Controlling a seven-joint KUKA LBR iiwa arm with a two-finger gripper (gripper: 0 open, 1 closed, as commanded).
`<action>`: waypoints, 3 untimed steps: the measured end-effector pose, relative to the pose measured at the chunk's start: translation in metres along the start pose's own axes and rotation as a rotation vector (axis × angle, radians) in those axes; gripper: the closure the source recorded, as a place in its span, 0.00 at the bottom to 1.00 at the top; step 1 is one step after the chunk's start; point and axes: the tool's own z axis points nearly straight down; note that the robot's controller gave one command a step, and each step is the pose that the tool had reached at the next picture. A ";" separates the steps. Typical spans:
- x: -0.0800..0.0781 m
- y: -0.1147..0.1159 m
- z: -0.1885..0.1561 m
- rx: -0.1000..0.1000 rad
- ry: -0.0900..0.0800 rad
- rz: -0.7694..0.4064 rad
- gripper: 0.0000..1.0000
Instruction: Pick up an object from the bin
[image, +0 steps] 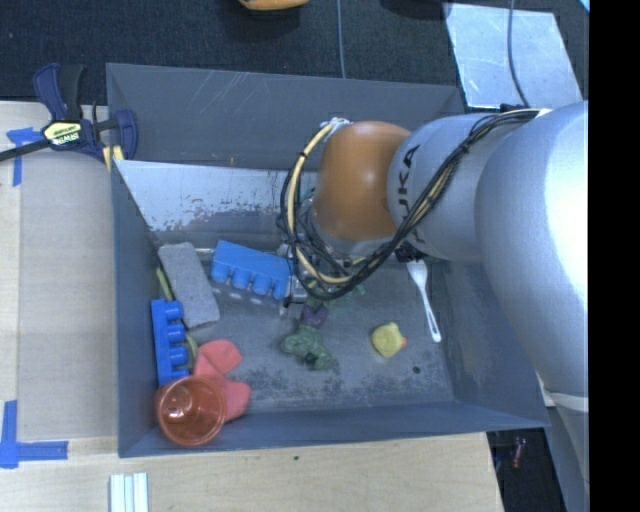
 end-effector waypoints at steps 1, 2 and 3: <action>0.000 0.000 0.000 0.000 0.000 0.001 1.00; -0.002 -0.002 -0.064 0.001 0.006 0.007 1.00; 0.001 0.014 -0.139 0.002 0.008 -0.027 1.00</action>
Offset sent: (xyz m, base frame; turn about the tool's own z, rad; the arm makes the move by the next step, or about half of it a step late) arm 0.0018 -0.0043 0.1489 0.0199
